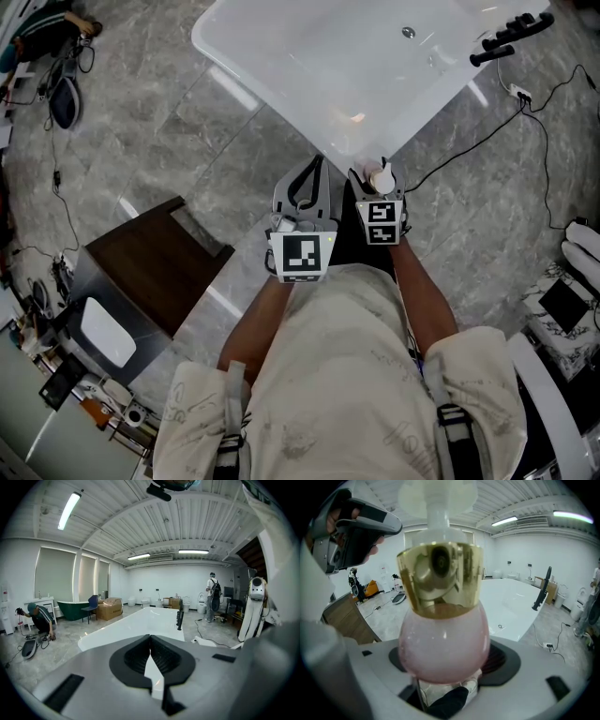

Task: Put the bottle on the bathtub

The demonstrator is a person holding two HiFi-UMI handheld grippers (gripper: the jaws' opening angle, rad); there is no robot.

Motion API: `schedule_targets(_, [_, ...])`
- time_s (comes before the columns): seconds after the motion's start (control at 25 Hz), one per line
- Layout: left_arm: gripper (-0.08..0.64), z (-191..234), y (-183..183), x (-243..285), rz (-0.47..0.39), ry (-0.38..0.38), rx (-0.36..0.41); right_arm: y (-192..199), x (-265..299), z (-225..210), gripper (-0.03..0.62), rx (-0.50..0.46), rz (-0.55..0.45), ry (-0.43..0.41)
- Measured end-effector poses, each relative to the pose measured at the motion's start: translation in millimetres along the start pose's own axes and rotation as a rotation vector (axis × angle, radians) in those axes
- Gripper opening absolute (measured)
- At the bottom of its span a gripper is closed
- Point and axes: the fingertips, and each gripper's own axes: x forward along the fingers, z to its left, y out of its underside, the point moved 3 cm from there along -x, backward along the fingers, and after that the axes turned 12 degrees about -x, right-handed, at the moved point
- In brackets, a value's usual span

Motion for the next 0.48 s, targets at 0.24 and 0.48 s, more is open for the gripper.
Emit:
schedule_targets(0.24, [0.003,-6.3,-1.2,5.1,-0.003,0.014,-0.003,-2.8,-6.0,-4.5,0.304,0.014,-0.015,0.005])
schedule_targets(0.48, [0.003,-13.0,-4.2,5.0,-0.009,0.034,0.008,-11.1,-18.4,-8.2,0.308,0.035,-0.041,0.020])
